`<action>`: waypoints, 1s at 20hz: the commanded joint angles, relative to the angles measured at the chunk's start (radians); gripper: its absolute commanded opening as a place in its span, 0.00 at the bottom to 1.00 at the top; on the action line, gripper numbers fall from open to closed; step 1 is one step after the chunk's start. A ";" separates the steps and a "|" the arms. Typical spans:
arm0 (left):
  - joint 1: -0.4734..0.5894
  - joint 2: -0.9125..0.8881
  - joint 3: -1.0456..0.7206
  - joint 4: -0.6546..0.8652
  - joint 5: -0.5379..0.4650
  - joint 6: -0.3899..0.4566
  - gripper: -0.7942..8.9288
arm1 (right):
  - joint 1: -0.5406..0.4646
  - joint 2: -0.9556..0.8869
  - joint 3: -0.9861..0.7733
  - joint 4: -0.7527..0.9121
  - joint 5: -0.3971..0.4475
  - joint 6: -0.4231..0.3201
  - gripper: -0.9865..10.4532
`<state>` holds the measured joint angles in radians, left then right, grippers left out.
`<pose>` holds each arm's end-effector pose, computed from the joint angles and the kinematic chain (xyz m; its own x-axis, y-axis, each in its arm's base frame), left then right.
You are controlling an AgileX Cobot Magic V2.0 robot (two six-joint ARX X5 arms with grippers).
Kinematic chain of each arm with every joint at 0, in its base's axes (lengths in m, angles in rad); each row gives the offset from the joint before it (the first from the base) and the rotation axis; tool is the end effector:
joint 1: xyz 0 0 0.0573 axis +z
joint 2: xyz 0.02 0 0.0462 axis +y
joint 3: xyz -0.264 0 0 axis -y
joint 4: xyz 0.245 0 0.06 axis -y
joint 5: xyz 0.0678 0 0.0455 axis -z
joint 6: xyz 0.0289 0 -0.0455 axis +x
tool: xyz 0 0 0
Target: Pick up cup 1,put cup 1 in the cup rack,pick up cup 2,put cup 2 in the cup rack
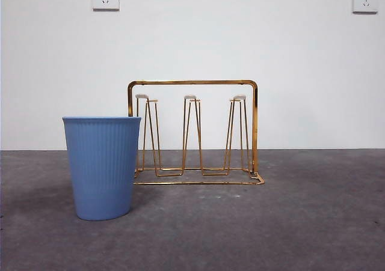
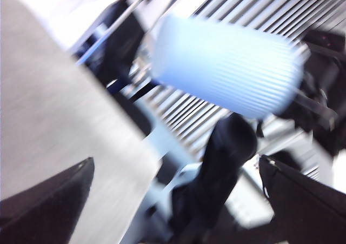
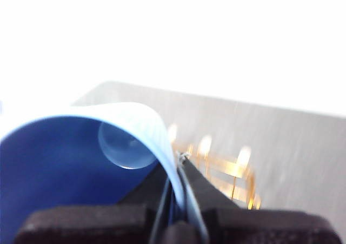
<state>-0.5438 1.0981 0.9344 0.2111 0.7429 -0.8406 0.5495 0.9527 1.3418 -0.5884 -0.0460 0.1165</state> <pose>0.1955 -0.1411 0.3620 0.2796 -0.9595 0.0349 0.6701 0.1690 -0.7228 0.1406 0.0877 0.4480 0.8110 0.5506 -0.1978 -0.5367 0.8347 0.1230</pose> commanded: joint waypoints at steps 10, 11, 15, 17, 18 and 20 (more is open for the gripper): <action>-0.168 0.264 0.003 0.721 -0.354 -0.434 0.76 | 0.001 -0.005 -0.005 0.173 -0.003 -0.011 0.07; -0.172 0.270 0.003 0.723 -0.372 -0.436 0.76 | 0.001 0.002 -0.005 0.185 -0.010 -0.011 0.07; -0.178 0.277 0.003 0.726 -0.430 -0.435 0.76 | 0.011 0.055 -0.005 0.192 -0.018 -0.011 0.07; -0.178 0.277 0.003 0.730 -0.430 -0.435 0.76 | 0.048 0.083 -0.005 0.220 -0.018 -0.011 0.07; -0.177 0.277 0.003 0.729 -0.430 -0.436 0.76 | 0.071 0.095 -0.005 0.238 -0.018 -0.012 0.07; -0.177 0.277 0.003 0.729 -0.433 -0.435 0.76 | 0.113 0.117 -0.005 0.248 -0.008 -0.016 0.07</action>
<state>-0.7185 1.3678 0.9360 0.9474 0.3080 -1.2778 0.6544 1.0695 1.3403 -0.3576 -0.0360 0.1047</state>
